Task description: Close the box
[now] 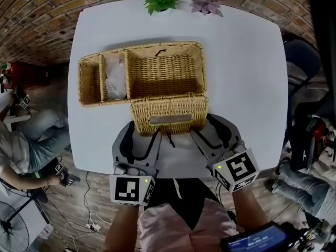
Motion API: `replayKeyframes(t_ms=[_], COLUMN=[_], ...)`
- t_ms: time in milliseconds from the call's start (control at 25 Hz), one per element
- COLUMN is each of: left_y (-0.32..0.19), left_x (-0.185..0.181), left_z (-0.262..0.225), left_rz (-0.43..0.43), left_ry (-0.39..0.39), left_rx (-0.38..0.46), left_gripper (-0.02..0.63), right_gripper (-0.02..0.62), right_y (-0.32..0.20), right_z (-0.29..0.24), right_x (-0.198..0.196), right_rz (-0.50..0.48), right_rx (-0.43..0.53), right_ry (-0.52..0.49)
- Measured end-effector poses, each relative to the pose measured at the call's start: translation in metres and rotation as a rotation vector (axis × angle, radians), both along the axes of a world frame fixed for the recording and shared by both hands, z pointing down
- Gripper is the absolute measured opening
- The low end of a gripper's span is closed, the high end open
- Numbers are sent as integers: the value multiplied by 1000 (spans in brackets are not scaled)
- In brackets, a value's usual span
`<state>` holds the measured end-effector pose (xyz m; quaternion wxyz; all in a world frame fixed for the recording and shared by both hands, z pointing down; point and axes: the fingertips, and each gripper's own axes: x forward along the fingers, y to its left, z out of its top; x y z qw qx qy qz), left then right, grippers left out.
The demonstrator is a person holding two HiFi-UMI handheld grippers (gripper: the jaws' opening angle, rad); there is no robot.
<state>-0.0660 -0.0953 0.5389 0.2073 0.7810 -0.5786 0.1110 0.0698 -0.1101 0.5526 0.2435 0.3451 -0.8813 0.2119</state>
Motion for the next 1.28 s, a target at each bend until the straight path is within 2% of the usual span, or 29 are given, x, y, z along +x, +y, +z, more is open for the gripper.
replayKeyframes(t_ms=[200,400,760,1080,1280], left_y=[-2,1,6,18,25], left_x=[10,9,9,8,3], left_z=[0,5,1,-12,-30], left_rz=[43,81,77,80,70], left_ry=[1,23,25,-5,-40], left_rx=[-16,-52,-75,-80,-46], left_gripper=[291,290,291,291,293], right_gripper=[238,236,225,212,207], right_y=[6,9,18,24,28], right_z=[2,5,6,-12,-21], right_x=[-7,-7,-7,-3,-2], right_rz=[-64,-82,-90,-88,-77], right_rx=[0,-24,-62,-67,-111], right_ry=[21,24,14,-34,-96])
